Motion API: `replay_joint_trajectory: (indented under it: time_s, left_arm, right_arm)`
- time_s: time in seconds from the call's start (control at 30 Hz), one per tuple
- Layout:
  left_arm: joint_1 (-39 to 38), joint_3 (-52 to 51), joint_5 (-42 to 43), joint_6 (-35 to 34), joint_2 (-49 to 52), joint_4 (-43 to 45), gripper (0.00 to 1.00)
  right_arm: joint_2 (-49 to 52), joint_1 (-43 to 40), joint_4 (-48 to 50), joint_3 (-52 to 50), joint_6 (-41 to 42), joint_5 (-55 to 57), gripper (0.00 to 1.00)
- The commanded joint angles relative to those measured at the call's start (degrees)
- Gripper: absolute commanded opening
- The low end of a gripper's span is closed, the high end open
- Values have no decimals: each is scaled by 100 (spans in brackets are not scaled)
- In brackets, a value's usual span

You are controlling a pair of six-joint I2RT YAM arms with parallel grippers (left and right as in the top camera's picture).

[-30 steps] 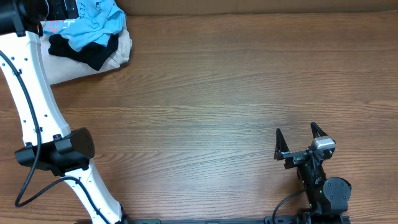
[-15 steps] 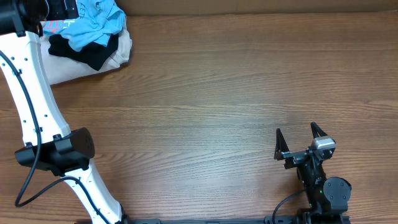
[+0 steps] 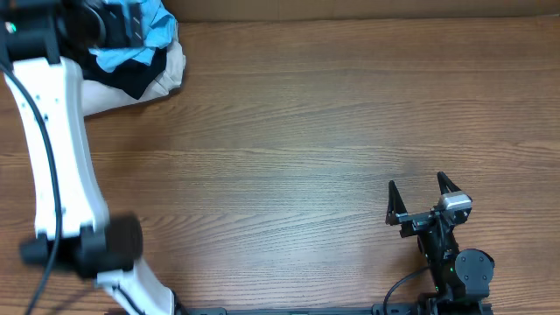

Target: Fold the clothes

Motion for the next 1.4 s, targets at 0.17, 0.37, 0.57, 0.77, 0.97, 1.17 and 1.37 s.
replay_joint_trajectory:
  time_s: [0.17,0.37,0.57,0.77,0.97,1.17,1.37]
  left_arm:
    - [-826,-2935,-608,42,-3112,118,100]
    - [-750,-5427,-26,-297,-5023,2048,100]
    - [-748,-8277,243,-271,-7104,4481,100]
    - [-743,-10747,280,-297,-8870,6793,100]
    - [-664,-12030,-74,-293,-9956,7748,100]
    - [-271,-12583,101,-313,-10500,7755,100]
    - [-179,-13097,131,-319,-10872,7665,100]
  right_arm:
    - [-68,44,33,-59,0,74,100]
    - [-68,44,33,-59,0,74,100]
    - [-68,44,33,-59,0,74,100]
    - [-68,44,33,-59,0,74,100]
    - [-68,44,33,-59,0,74,100]
    - [-68,44,33,-59,0,74,100]
    - [-68,44,33,-59,0,74,100]
